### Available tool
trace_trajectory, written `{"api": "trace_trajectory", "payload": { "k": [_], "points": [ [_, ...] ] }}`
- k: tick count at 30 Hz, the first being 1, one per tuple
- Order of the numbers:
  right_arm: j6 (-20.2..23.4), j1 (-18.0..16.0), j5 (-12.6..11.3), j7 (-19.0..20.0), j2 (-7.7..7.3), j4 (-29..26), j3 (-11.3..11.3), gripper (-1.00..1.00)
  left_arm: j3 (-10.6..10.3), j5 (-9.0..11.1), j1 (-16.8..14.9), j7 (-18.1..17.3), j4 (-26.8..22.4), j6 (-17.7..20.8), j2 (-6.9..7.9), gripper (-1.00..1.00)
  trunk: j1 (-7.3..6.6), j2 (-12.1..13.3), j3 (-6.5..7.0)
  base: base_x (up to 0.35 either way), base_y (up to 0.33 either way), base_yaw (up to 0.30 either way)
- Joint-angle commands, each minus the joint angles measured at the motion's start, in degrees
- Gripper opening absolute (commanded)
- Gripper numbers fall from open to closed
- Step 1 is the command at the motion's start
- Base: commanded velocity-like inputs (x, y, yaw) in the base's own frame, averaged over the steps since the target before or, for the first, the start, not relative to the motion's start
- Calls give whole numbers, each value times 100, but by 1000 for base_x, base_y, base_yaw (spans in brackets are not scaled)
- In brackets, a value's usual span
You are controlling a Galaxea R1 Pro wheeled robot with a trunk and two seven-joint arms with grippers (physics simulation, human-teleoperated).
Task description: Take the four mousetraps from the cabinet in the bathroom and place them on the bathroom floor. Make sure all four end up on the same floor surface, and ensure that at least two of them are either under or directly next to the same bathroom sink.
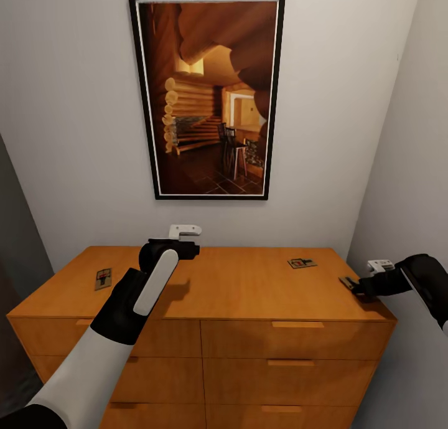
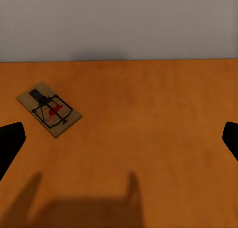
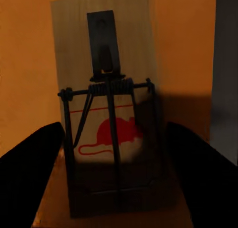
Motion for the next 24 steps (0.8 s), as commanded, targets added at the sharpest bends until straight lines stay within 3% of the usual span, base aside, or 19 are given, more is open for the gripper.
{"api": "trace_trajectory", "payload": {
  "k": [1, 11, 14, 15, 24],
  "points": [
    [8, -5, 51, 45, -5, -11, 15, -100, -5, 56, -6, 60, -4, 14, 0, 100, 0, -4, -7, 0, 0, 0],
    [8, -5, 51, 54, -12, -118, 13, -100, -5, 56, 2, 60, 1, 10, 11, 100, 0, -4, -7, 0, 0, 0],
    [30, -5, 51, 67, -13, -372, -2, -100, -5, 56, 7, 60, 5, 9, 16, 100, 0, -4, -7, 0, 0, 0],
    [243, -5, -13, 94, -17, -1247, -68, -100, -8, 56, 64, 60, 92, 0, 31, 100, 0, -4, -7, 0, 0, 0],
    [296, -5, -19, 103, -22, -1491, -246, -100, -10, 56, 64, 60, 93, 0, 20, 100, 0, -4, -7, 0, 0, 0]
  ]
}}
